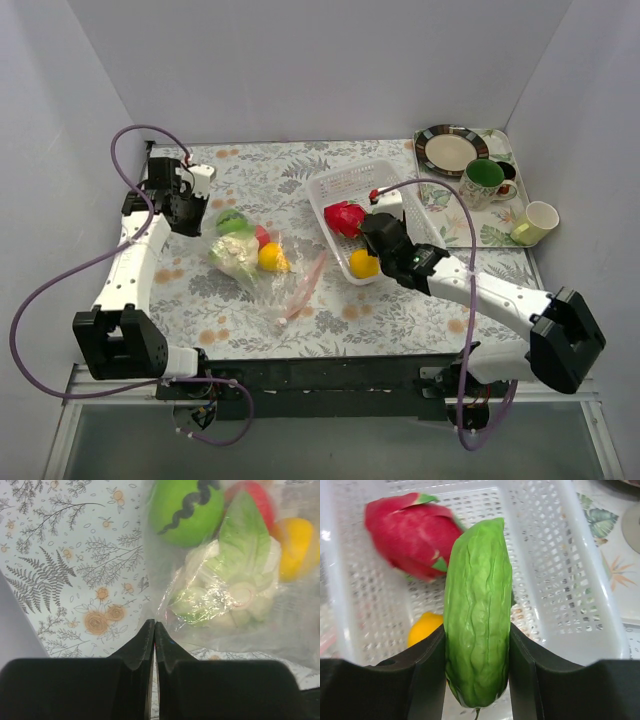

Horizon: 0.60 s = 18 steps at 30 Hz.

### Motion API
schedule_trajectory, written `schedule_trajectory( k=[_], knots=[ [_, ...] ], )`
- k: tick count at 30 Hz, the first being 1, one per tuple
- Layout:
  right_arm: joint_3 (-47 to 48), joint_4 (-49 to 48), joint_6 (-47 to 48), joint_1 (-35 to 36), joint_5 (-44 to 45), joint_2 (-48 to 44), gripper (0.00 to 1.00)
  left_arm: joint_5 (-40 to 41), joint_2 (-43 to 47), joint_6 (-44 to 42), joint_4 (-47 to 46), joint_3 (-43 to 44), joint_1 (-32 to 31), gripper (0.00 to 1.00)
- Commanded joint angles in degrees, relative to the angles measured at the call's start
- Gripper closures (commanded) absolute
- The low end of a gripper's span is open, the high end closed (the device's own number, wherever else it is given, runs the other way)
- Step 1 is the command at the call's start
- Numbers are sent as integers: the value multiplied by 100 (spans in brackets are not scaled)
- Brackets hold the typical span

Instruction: Open the zip-top bag and remove the fake food

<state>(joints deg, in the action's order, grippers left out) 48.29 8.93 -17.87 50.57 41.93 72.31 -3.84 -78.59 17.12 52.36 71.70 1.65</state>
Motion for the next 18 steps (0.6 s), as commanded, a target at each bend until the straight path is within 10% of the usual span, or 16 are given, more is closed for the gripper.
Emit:
schedule_trajectory(
  k=[1,6,18],
  knots=[
    [619,135,63,-459,158,738,79,-767,317,151,1012,450,2,100],
    [971,477,38,-495,-19,1144,7,-172,668,-16,619,-609,2,100],
    [-223,-1339,1504,619,-984,-674,1,1367,881,-648,-963,-2010,2,100]
  ],
)
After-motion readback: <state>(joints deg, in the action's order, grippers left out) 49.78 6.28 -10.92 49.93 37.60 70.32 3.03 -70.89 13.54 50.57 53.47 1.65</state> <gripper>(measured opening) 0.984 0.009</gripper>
